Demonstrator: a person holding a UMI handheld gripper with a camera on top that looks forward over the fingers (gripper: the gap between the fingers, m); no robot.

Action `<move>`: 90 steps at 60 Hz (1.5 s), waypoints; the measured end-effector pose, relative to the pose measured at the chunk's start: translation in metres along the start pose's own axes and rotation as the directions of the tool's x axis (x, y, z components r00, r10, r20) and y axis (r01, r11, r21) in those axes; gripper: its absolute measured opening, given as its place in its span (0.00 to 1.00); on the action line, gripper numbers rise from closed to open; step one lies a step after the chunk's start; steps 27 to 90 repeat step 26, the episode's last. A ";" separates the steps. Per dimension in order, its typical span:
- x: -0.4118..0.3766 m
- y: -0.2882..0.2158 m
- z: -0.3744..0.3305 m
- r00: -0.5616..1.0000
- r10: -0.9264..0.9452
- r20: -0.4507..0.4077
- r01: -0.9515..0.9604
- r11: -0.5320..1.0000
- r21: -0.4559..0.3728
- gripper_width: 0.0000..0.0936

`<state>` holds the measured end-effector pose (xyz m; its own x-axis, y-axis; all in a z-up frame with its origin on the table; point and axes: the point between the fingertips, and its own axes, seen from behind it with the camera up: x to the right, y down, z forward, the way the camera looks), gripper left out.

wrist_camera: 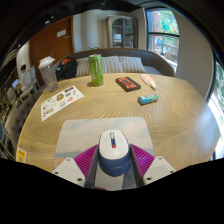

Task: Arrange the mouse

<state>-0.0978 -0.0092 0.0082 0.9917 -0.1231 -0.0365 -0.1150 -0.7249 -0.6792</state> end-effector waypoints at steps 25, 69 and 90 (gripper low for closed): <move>0.038 0.091 -0.143 0.999 0.031 0.035 -0.025 0.988 -0.153 0.91; 0.043 0.097 -0.147 0.999 0.036 0.030 -0.031 0.986 -0.161 0.91; 0.043 0.097 -0.147 0.999 0.036 0.030 -0.031 0.986 -0.161 0.91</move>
